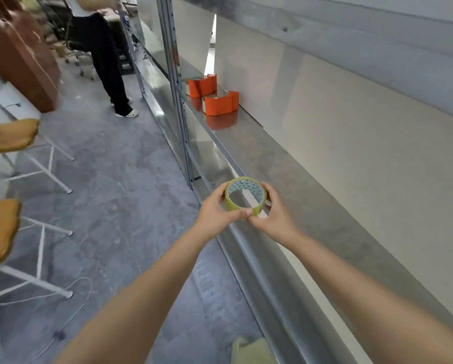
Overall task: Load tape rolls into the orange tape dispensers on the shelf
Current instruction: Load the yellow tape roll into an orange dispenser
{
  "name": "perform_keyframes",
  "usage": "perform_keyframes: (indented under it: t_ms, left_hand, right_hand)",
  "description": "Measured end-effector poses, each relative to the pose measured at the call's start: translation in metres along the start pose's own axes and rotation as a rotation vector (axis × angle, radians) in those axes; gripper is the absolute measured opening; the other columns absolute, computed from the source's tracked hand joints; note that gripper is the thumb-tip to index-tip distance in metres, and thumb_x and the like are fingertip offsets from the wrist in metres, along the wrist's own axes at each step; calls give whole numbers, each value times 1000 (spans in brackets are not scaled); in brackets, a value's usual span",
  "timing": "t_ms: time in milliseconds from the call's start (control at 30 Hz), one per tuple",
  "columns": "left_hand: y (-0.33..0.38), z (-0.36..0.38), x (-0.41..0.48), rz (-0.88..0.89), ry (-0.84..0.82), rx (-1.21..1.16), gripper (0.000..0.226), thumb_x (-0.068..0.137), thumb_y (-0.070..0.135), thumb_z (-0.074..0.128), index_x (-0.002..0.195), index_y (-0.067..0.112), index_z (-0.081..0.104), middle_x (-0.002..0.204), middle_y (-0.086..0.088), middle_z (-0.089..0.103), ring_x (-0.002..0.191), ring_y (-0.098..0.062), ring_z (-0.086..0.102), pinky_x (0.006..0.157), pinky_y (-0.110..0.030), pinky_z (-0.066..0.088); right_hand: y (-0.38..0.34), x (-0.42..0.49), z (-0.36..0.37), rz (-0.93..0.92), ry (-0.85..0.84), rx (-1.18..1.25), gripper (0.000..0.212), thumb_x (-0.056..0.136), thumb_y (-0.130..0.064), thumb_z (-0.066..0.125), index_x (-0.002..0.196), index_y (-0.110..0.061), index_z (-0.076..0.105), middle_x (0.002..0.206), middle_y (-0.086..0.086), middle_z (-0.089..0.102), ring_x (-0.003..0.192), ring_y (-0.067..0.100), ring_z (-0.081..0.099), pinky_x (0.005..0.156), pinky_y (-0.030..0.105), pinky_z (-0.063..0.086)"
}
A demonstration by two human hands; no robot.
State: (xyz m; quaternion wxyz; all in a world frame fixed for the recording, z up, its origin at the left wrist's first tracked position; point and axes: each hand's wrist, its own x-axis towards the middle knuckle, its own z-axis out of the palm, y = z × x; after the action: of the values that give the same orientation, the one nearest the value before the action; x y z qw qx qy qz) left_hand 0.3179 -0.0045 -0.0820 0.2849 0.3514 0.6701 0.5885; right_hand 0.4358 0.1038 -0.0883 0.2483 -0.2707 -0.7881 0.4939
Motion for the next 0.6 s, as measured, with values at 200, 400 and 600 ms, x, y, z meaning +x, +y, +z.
perform_keyframes:
  t_ms: [200, 400, 600]
  left_hand:
    - [-8, -36, 73, -30, 78, -22, 66, 57, 19, 87, 112, 36, 56, 115, 12, 65, 114, -4, 57, 97, -22, 44]
    - [-16, -79, 153, -55, 70, -16, 64, 60, 17, 86, 115, 32, 56, 115, 12, 65, 111, -1, 58, 94, -19, 45]
    - [-31, -126, 249, -57, -15, 43, 65, 58, 18, 85, 116, 28, 57, 116, 8, 65, 112, -6, 58, 99, -26, 44]
  right_hand:
    - [-2, 91, 21, -17, -118, -10, 78, 61, -31, 78, 129, -24, 41, 130, 2, 52, 123, 17, 48, 105, 44, 41]
    - [-9, 175, 48, -26, -136, -11, 72, 66, -20, 79, 125, -29, 39, 128, -2, 52, 121, 12, 49, 101, 23, 39]
    - [-7, 259, 92, 46, -11, 37, 75, 62, -9, 79, 116, -38, 35, 124, -5, 49, 119, 12, 48, 99, 26, 40]
